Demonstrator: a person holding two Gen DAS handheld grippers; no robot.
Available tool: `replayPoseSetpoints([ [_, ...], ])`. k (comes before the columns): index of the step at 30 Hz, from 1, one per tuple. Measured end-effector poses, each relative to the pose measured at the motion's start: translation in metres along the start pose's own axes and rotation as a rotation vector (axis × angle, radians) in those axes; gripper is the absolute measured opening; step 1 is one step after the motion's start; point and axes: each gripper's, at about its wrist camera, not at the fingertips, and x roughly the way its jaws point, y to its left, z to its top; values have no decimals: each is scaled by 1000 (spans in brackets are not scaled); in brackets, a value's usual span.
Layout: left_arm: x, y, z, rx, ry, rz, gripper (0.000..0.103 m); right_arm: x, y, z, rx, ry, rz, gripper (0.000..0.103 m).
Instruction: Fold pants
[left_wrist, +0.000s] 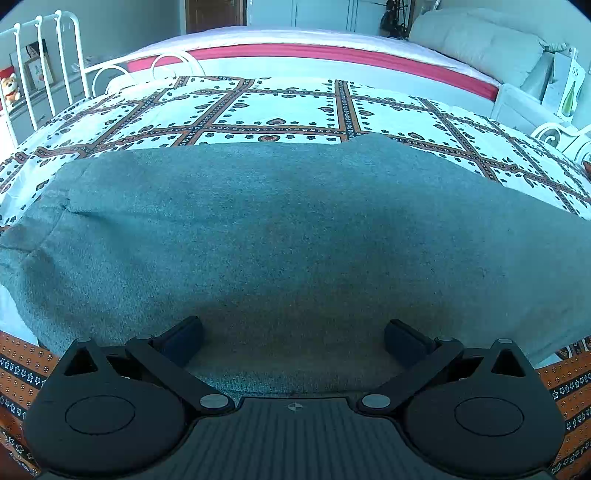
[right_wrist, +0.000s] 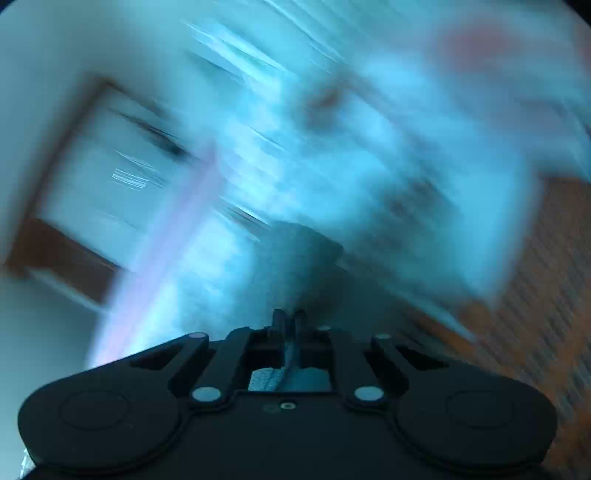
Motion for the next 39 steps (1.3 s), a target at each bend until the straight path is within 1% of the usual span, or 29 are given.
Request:
replayPoseSetpoints([
  [1,0,0,0,0,1,2,103,9,-9,-3,28,45,-35,0],
  [3,0,-1,1,-2,2,6,103,7,-9,-3,9,21,8,0],
  [5,1,-2,1,-4,3,9,103,4,-4,-2,-33,15,12,0],
  [8,1,-2,1,-3,3,12,103,3,-8,-2,3,16,21,0],
  [10,1,-2,1,-3,3,11,103,0,-3,-2,-11,-15,83,0],
  [11,1,-2,1,-2,3,12,103,2,-1,-1,-31,-22,94,0],
  [12,1,-2,1,-1,3,13,103,3,3,0,-53,-18,76,0],
  [14,1,-2,1,0,4,13,103,13,-1,0,-46,25,-16,0],
  [15,1,-2,1,-1,4,13,103,16,-7,-1,-16,50,-30,0],
  [16,0,-2,1,-2,3,13,103,16,-10,0,11,50,-15,0],
  [17,0,-1,1,-6,-1,13,103,14,-8,-1,-2,42,-10,0],
  [19,-1,0,2,-11,-7,16,103,12,17,-4,-135,40,-20,0],
  [20,0,0,2,-10,-10,22,103,8,35,-4,-207,34,17,0],
  [22,1,-1,2,-2,-10,29,103,-15,80,-4,-340,-31,149,0],
  [23,1,-2,2,4,-10,31,103,-30,100,-1,-360,-70,236,0],
  [25,1,-3,1,5,-10,32,103,-58,123,8,-334,-164,385,0],
  [26,1,-3,1,4,-11,31,103,-67,126,13,-312,-200,430,0],
  [27,1,-3,1,2,-12,28,103,-72,123,17,-302,-227,438,0],
  [28,0,-2,1,-1,-13,24,103,-70,115,18,-300,-241,413,0],
  [29,0,-2,1,-1,-11,22,103,-60,100,19,-282,-219,351,0],
  [30,0,-2,0,5,-10,22,103,-41,80,19,-238,-146,249,0],
  [31,0,-2,0,9,-11,23,103,-15,59,15,-211,-39,121,0],
  [32,0,-3,-1,11,-11,24,103,6,37,9,-193,47,11,0],
  [33,1,-3,0,10,-10,26,103,21,18,6,-98,130,-89,0],
  [34,1,-3,0,7,-10,27,103,23,8,7,-45,140,-45,0],
  [35,1,-4,1,5,-8,29,103,20,11,11,-71,114,-25,0],
  [36,1,-4,1,2,-6,32,103,16,16,15,-122,84,-19,0],
  [37,2,-5,2,0,-4,36,103,15,16,18,-138,78,-11,0],
  [39,2,-6,3,-3,-2,40,103,20,5,20,-89,114,-21,0],
])
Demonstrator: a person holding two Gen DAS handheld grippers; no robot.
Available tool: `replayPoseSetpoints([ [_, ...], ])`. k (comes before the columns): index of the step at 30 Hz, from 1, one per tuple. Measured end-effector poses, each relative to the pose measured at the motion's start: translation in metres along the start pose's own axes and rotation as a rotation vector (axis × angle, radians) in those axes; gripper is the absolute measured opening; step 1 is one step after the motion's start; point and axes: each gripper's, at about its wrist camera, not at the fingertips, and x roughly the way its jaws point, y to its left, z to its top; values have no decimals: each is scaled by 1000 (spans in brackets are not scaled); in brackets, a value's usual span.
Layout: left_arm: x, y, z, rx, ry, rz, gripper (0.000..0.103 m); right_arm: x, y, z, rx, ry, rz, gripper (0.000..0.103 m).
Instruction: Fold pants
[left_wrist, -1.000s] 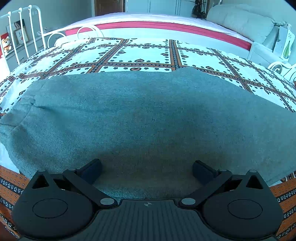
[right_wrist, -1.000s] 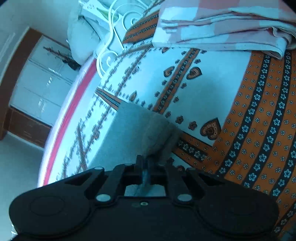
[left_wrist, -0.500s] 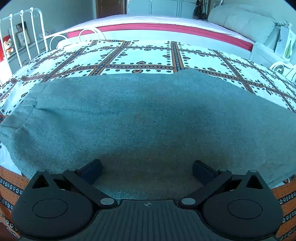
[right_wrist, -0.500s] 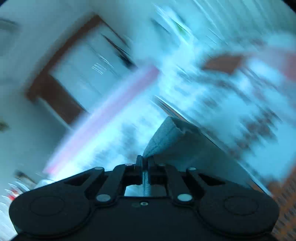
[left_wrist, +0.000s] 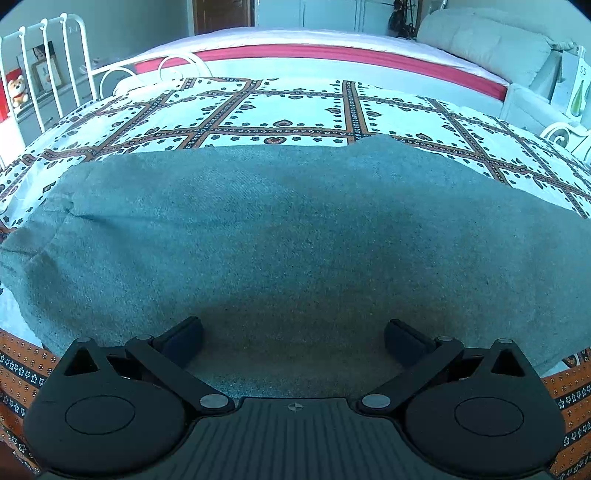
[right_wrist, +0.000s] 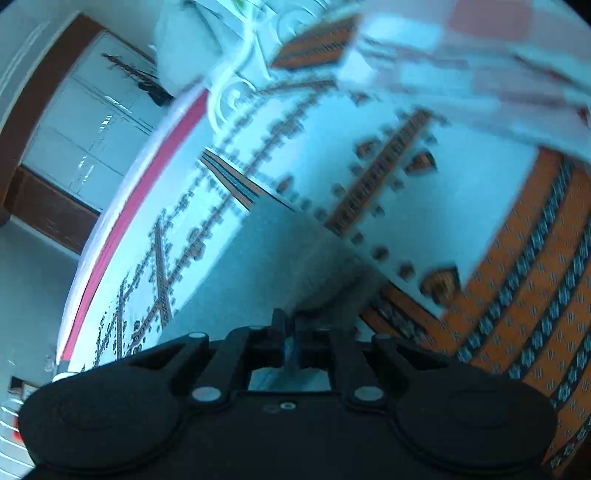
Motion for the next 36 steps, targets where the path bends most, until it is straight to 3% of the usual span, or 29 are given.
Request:
replayPoseSetpoints([
  [5,0,0,0,2,-1,-4,103,-10,1,-5,-5,-29,54,0],
  [9,0,1,0,1,0,-3,103,-1,2,-11,20,40,-11,0],
  [11,0,1,-1,-2,2,-5,103,-13,-2,-7,55,-22,28,14],
  [13,0,1,-1,1,1,-7,103,-28,-8,-2,80,-99,41,15],
  [19,0,1,-1,0,3,-4,103,-3,-30,-1,208,14,53,21],
  [21,0,1,-1,1,2,-4,103,6,-30,0,209,21,32,21],
  [24,0,0,-1,1,1,-5,103,12,-31,4,256,18,62,32],
  [25,0,0,-1,2,0,-5,103,13,-31,4,258,17,68,31],
  [26,0,0,-1,2,0,-5,103,12,-27,5,228,9,49,4],
  [28,-1,0,-1,-1,-1,-6,103,1,-8,6,78,-56,25,2],
  [31,-2,0,-2,6,-3,-12,103,-49,37,-4,-222,-302,172,2],
  [32,-2,1,-2,7,-5,-15,103,-60,43,-10,-290,-351,183,2],
  [33,-2,1,-3,6,-6,-21,103,-61,44,-12,-314,-360,139,2],
  [34,-2,2,-3,4,-6,-24,103,-53,36,-8,-270,-314,86,2],
  [36,-2,1,-3,12,-3,-17,103,-15,4,3,-82,-108,-53,3],
])
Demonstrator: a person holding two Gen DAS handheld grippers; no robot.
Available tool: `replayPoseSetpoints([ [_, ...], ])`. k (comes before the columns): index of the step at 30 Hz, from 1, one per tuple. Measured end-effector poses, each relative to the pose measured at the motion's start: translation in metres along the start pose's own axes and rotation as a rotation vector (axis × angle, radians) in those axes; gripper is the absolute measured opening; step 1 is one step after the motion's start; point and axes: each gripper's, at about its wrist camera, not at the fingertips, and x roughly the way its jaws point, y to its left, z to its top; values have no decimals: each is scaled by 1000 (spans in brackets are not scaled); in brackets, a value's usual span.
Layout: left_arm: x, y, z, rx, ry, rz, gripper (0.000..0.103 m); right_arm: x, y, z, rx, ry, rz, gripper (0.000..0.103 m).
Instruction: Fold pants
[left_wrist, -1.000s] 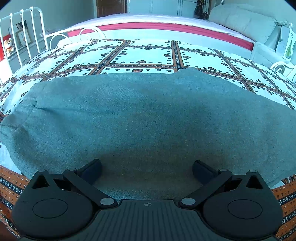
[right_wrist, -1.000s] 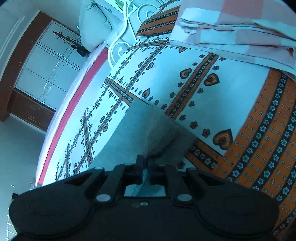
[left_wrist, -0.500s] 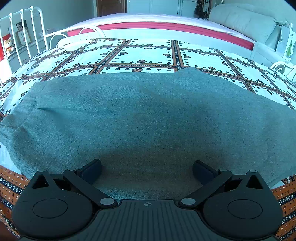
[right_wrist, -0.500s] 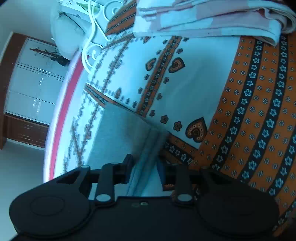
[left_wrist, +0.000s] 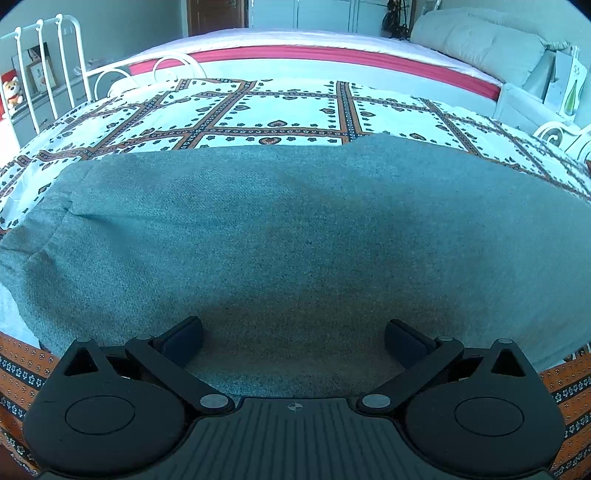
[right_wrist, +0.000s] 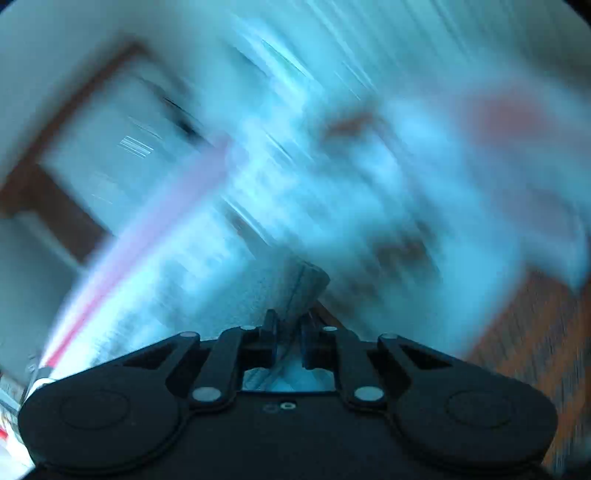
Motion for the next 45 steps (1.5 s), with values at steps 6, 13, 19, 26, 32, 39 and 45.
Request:
replayPoseSetpoints([
  [6,0,-1,1,-3,2,4,103,-9,-39,-1,308,-50,39,12],
  [13,2,-2,3,-6,3,12,103,-8,-41,0,330,-18,99,12],
  [19,2,-1,3,-5,1,11,103,-10,-39,-3,321,-5,37,10],
  [26,-1,-3,6,-13,-23,30,103,-12,-26,-4,210,-17,44,0],
  [32,-22,29,21,-113,-149,110,103,-24,-13,-4,141,-71,-72,13],
  [39,-28,93,54,-181,-215,188,103,-26,82,-31,-269,-60,207,17],
  [45,-4,146,78,-192,-169,194,91,27,212,-104,-599,168,451,19],
])
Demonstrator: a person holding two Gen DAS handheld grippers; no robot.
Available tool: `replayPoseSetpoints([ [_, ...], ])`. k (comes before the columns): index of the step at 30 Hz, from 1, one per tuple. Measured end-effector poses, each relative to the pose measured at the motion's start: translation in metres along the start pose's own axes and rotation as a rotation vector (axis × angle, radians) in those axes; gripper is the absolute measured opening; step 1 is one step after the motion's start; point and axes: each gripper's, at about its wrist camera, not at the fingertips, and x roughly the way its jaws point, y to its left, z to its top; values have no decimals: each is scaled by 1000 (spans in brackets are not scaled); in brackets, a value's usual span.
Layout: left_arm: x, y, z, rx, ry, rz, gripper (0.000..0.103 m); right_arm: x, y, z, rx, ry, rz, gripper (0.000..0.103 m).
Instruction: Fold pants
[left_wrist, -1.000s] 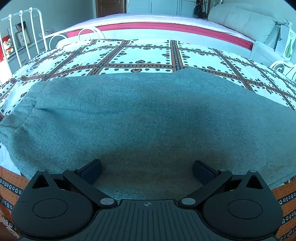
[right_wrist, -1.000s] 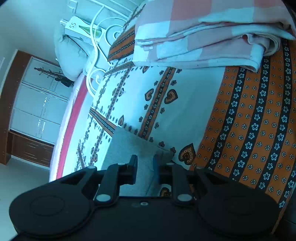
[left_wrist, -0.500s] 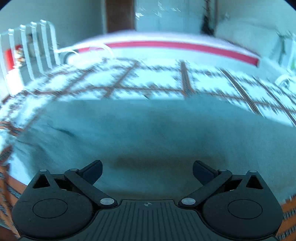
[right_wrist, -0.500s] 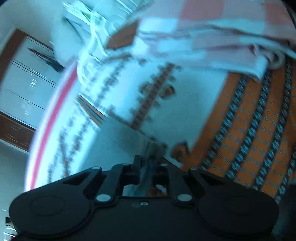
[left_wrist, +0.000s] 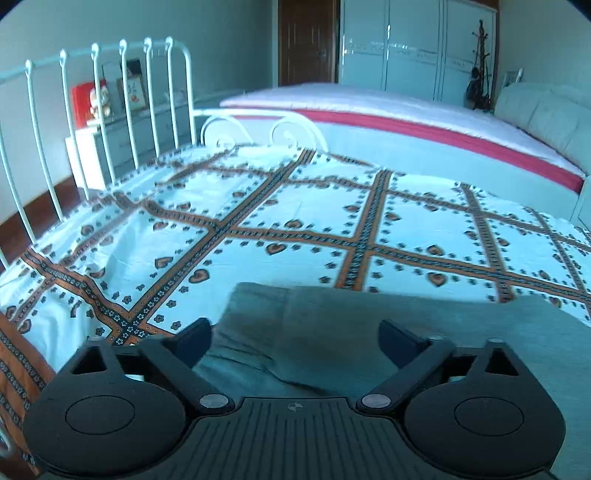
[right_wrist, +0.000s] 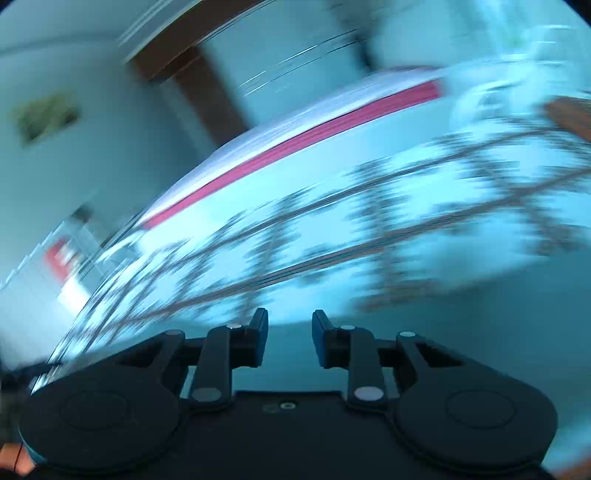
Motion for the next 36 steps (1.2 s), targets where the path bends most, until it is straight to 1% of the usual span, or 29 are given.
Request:
replayPoseSetpoints([
  [1,6,6,2,-16,14,-5,89,22,18,2,-31,25,34,19],
  [4,20,17,2,-31,29,-13,89,81,68,7,-103,82,112,19],
  [8,35,27,1,-51,36,-64,89,142,123,4,-194,156,164,19],
  [9,39,28,1,-63,44,-80,89,155,132,3,-211,170,172,19],
  [10,43,30,-1,-75,49,-94,86,165,139,4,-226,181,173,19],
  [11,47,31,-2,-85,58,-112,81,176,145,4,-240,193,174,19],
  [13,53,34,-3,-104,77,-139,79,192,153,3,-257,222,185,19],
  [15,56,36,-3,-112,75,-161,79,211,158,0,-281,247,184,19],
  [17,59,38,-4,-120,78,-185,78,226,162,-1,-305,270,201,19],
  [19,60,39,-6,-130,78,-202,76,233,166,-3,-341,278,217,20],
  [21,61,41,-7,-145,85,-228,66,241,171,-5,-369,298,237,20],
  [22,61,41,-7,-148,90,-248,56,244,173,-5,-385,306,242,20],
  [26,62,38,-8,-132,93,-248,54,249,179,-8,-427,338,281,20],
  [27,61,39,-9,-138,88,-251,54,249,180,-9,-445,333,274,17],
  [28,61,39,-9,-138,85,-253,52,249,182,-9,-453,341,278,9],
  [29,60,39,-9,-133,81,-255,51,251,184,-10,-462,359,283,5],
  [30,59,39,-8,-124,77,-256,51,251,187,-12,-491,363,269,3],
  [31,58,39,-9,-118,74,-256,51,249,190,-11,-513,348,258,2],
  [32,57,39,-9,-117,72,-256,51,246,190,-9,-507,321,255,3],
  [33,57,40,-10,-117,71,-257,51,243,189,-6,-500,289,242,6],
  [34,57,40,-11,-117,71,-258,51,239,187,-4,-500,260,225,18],
  [35,57,41,-11,-119,70,-258,51,239,183,-2,-492,262,234,18],
  [36,57,40,-12,-119,69,-257,51,242,178,0,-469,291,250,18],
])
